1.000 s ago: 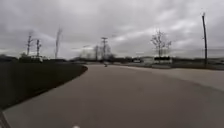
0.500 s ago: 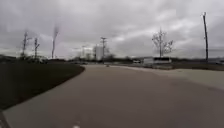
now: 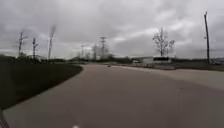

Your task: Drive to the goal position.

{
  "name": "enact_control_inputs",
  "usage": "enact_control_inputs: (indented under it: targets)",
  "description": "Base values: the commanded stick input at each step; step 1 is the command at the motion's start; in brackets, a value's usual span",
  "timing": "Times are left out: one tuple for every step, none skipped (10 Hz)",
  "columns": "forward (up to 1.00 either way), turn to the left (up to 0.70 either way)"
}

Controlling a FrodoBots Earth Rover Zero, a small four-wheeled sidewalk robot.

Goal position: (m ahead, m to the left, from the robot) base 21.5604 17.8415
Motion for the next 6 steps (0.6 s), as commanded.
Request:
enact_control_inputs:
  targets:
    - [1.00,0.07]
    - [1.00,0.00]
    - [1.00,0.00]
    - [1.00,0.00]
    - [1.00,0.00]
    - [1.00,0.00]
